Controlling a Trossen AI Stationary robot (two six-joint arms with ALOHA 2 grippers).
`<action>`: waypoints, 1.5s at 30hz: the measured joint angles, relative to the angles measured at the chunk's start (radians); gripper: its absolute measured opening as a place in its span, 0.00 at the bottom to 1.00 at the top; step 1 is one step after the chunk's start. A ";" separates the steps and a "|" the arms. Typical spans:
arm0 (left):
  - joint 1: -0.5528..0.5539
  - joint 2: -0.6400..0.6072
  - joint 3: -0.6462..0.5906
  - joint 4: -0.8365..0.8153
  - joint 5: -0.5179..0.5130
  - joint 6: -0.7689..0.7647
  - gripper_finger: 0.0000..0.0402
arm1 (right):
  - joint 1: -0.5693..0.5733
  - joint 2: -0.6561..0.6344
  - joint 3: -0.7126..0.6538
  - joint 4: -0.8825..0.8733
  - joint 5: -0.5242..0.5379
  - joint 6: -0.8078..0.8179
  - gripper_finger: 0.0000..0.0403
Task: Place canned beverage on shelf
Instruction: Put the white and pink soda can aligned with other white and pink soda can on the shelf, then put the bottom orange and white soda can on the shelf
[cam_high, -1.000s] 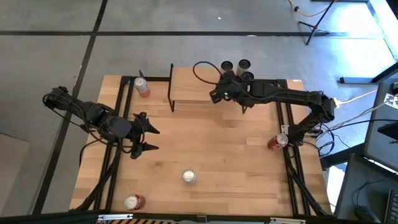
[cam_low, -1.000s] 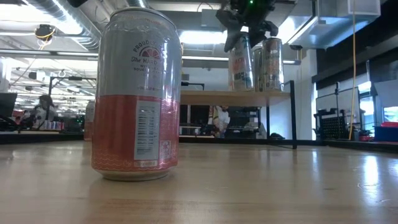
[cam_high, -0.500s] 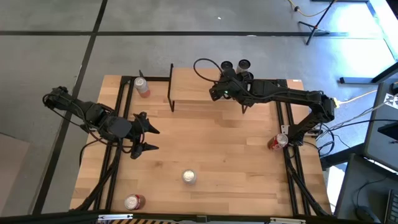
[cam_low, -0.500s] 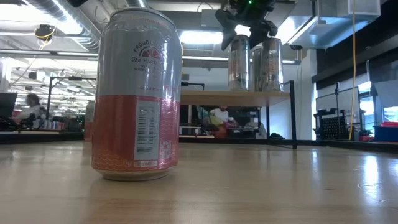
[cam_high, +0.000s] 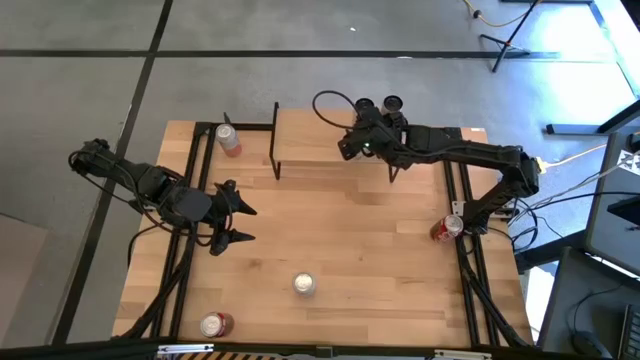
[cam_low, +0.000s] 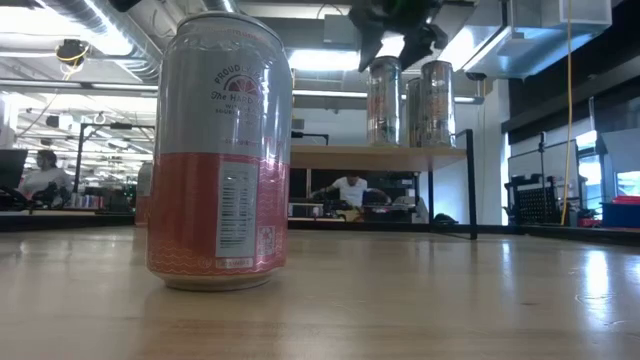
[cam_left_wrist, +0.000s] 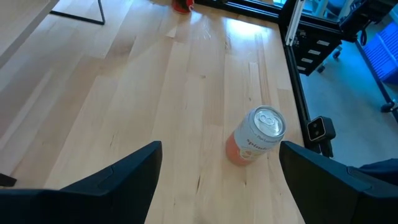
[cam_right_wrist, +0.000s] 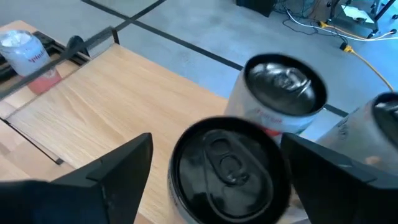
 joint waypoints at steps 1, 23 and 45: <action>0.000 0.000 0.000 0.000 0.000 0.000 0.79 | 0.000 0.000 0.016 -0.014 0.000 -0.002 0.84; 0.000 0.001 0.000 0.000 0.000 -0.028 0.79 | 0.225 -0.002 0.229 -0.201 -0.033 -0.020 0.84; 0.204 0.058 0.173 0.040 -0.166 0.036 0.79 | 0.589 -0.222 0.033 -0.393 0.031 0.268 0.84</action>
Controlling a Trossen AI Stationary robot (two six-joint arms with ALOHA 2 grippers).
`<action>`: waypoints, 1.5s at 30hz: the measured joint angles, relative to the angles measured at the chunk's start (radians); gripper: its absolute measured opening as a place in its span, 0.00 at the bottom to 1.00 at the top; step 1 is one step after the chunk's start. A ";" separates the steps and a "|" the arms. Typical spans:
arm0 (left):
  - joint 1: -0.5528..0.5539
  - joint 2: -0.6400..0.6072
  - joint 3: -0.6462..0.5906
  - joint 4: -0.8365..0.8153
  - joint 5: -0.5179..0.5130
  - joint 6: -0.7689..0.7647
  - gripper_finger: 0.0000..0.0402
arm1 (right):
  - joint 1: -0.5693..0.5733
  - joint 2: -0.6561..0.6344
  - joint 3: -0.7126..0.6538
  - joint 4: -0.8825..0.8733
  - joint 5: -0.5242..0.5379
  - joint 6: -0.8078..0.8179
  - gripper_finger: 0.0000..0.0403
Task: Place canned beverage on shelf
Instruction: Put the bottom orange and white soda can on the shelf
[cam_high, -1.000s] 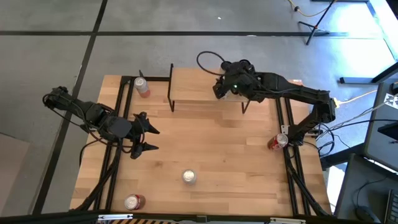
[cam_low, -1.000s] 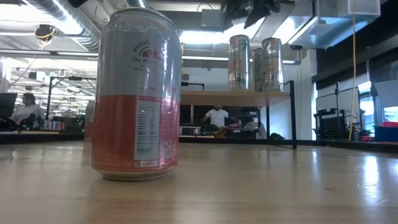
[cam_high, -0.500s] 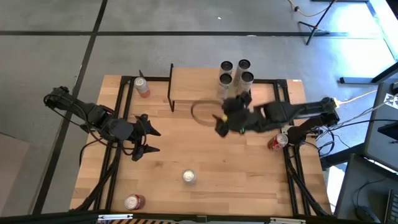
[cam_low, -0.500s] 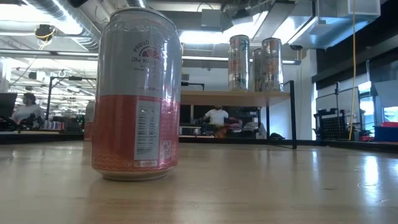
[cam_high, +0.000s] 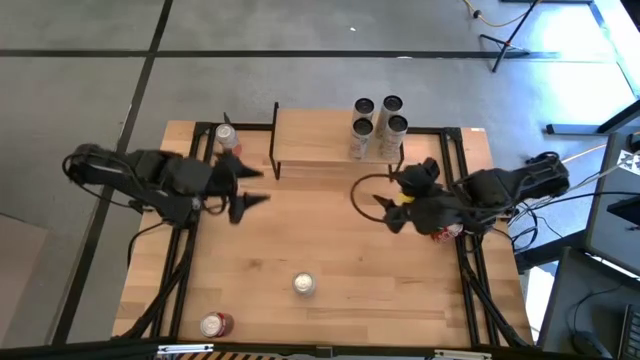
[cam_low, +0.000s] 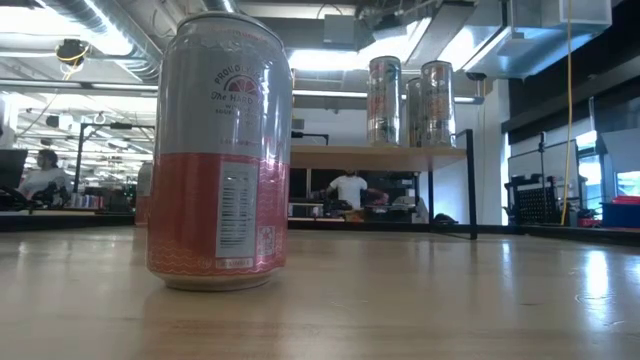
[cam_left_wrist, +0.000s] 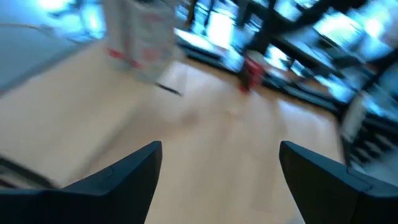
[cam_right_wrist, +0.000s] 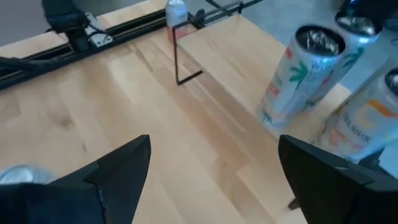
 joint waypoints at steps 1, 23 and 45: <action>0.028 0.000 0.010 -0.005 -0.015 0.000 0.79 | 0.009 -0.015 -0.021 0.002 0.000 0.010 0.84; 0.221 0.174 -0.010 -0.116 0.294 -0.190 0.79 | 0.053 -0.217 -0.467 0.034 -0.151 0.036 0.84; -0.234 0.440 0.046 0.107 0.233 -0.324 0.79 | 0.098 -0.174 -0.507 0.453 -0.315 0.103 0.84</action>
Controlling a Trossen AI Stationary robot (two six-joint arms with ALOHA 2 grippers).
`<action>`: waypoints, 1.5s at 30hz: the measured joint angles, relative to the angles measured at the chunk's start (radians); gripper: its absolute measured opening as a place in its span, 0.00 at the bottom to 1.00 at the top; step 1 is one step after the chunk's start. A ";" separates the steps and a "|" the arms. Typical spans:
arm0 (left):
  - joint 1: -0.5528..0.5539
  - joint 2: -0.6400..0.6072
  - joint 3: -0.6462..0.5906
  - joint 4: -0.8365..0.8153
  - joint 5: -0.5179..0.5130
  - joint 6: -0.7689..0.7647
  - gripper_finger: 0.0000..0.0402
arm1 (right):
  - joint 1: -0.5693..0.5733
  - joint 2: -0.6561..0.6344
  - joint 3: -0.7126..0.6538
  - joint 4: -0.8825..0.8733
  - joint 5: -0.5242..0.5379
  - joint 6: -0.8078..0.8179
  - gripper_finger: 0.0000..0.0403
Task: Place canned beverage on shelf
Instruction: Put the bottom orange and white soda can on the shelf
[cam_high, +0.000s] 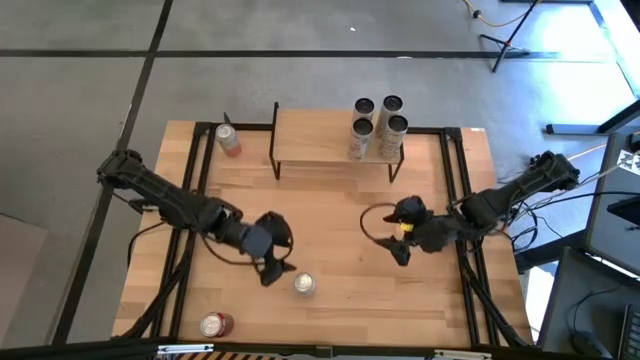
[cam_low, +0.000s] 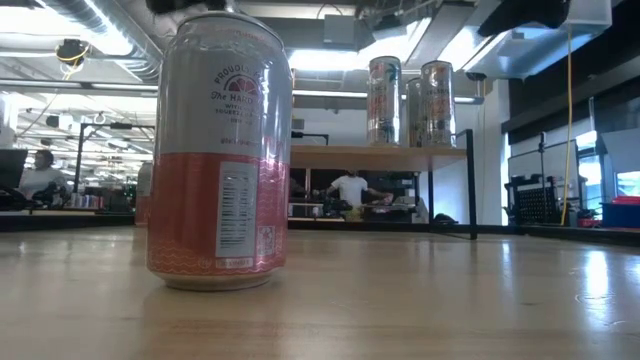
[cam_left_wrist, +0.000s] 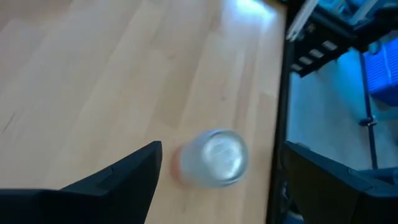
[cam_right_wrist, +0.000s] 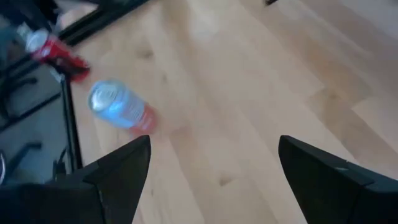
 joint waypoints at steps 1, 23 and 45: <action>-0.023 0.020 0.031 0.001 -0.025 -0.002 0.79 | 0.011 0.008 0.000 -0.002 -0.001 -0.002 0.84; -0.138 0.500 0.560 -0.474 -0.151 -0.768 0.79 | 0.252 0.110 0.000 -0.010 -0.008 -0.001 0.84; -0.104 0.563 0.573 -0.498 -0.153 -0.825 0.79 | 0.249 0.110 0.000 -0.011 0.013 0.000 0.84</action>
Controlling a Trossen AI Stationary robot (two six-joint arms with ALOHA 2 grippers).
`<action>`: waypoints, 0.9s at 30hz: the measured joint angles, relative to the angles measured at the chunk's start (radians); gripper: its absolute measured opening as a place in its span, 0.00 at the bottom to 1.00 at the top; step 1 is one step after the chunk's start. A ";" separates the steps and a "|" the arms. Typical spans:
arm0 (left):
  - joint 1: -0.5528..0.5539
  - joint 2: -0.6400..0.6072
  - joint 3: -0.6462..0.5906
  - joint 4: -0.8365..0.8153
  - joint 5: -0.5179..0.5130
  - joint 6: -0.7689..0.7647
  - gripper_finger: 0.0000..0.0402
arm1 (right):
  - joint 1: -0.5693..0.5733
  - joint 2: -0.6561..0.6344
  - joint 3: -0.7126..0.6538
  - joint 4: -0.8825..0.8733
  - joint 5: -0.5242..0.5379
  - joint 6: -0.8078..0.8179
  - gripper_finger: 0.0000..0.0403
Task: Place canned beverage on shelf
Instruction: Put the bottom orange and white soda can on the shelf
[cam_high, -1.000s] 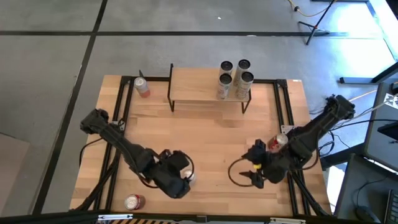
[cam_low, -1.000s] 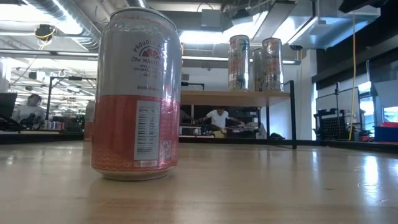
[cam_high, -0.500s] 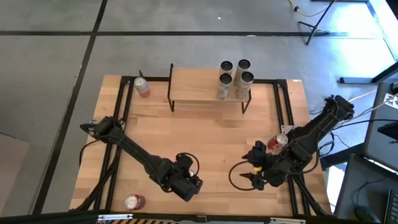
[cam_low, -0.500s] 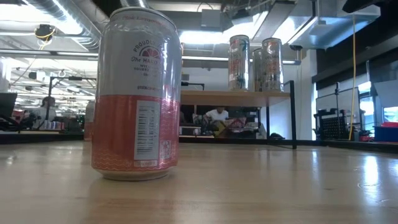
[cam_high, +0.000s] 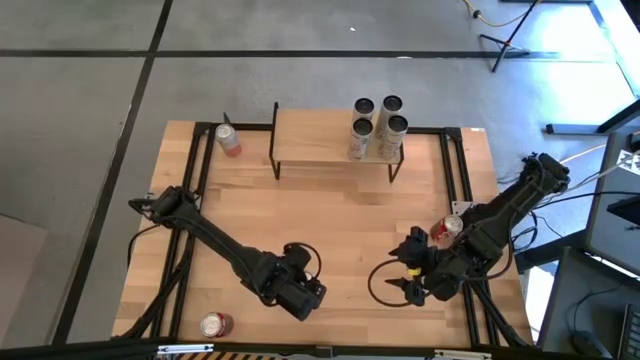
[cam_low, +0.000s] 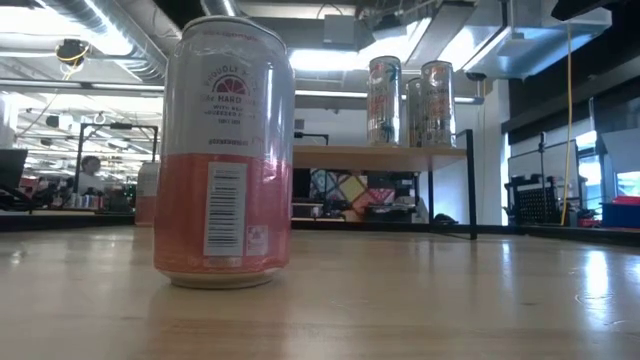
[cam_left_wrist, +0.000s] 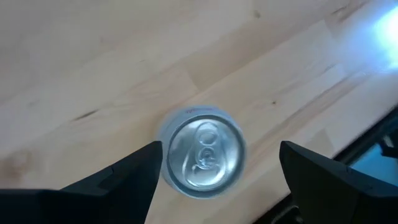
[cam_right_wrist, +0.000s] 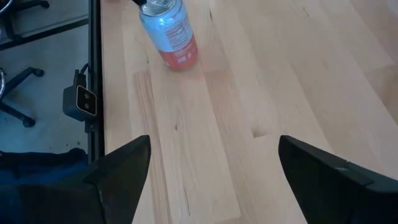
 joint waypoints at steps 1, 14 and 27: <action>0.000 -0.006 0.010 -0.009 -0.006 0.014 0.79 | 0.000 0.000 0.000 0.000 0.000 0.000 0.84; -0.003 -0.010 0.040 -0.071 -0.023 0.046 0.79 | 0.000 0.000 0.000 0.000 0.007 -0.003 0.84; -0.008 0.026 0.026 -0.039 -0.029 0.036 0.79 | 0.000 0.000 0.000 -0.004 0.031 -0.028 0.84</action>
